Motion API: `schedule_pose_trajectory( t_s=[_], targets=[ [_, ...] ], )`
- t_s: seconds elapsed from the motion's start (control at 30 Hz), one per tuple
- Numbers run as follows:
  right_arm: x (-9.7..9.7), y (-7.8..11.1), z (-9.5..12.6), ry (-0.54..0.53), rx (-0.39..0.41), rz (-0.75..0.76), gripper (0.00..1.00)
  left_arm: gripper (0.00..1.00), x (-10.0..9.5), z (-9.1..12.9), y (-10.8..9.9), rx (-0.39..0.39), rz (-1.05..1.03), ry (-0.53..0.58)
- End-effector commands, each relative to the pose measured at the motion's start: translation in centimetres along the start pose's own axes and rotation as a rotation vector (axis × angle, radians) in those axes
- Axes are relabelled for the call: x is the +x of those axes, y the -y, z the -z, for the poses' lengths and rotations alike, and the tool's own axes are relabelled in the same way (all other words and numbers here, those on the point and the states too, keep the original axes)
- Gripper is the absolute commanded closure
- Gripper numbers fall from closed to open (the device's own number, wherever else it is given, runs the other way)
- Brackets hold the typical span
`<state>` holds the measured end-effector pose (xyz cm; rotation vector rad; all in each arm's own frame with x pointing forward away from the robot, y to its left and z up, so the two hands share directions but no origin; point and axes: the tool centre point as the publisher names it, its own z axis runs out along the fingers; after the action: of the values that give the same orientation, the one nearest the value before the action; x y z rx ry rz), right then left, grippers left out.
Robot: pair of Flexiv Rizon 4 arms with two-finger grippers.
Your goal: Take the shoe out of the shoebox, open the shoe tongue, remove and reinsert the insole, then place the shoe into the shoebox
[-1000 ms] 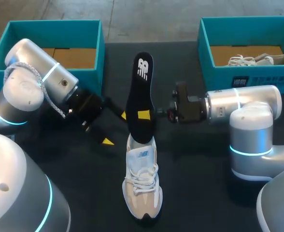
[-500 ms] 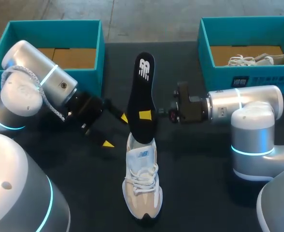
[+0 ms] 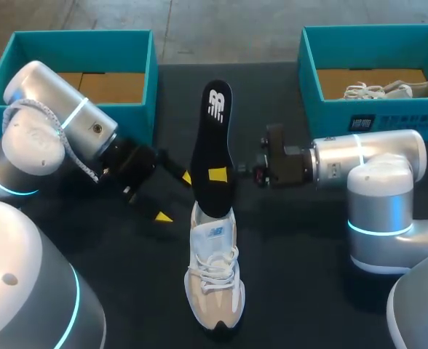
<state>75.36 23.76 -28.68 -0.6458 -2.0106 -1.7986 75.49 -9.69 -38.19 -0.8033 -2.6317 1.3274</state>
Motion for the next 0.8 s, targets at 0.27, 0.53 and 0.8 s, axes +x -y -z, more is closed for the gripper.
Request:
schedule_pose_trajectory(
  t_s=[0.27, 0.53, 0.8],
  targets=[
    [0.18, -0.04, -0.57, 0.004, 0.004, 0.004, 1.0, 0.0, 0.04, -0.08, 0.01, -0.003, 0.0, 0.0],
    [0.16, 0.11, -0.84, 0.001, 0.008, 0.004, 1.0, 0.0, 0.04, -0.08, 0.01, -0.003, 0.0, 0.0],
    [0.24, 0.23, -0.89, 0.001, 0.006, 0.006, 1.0, 0.0, 0.04, -0.08, 0.01, -0.003, 0.0, 0.0]
  ],
)
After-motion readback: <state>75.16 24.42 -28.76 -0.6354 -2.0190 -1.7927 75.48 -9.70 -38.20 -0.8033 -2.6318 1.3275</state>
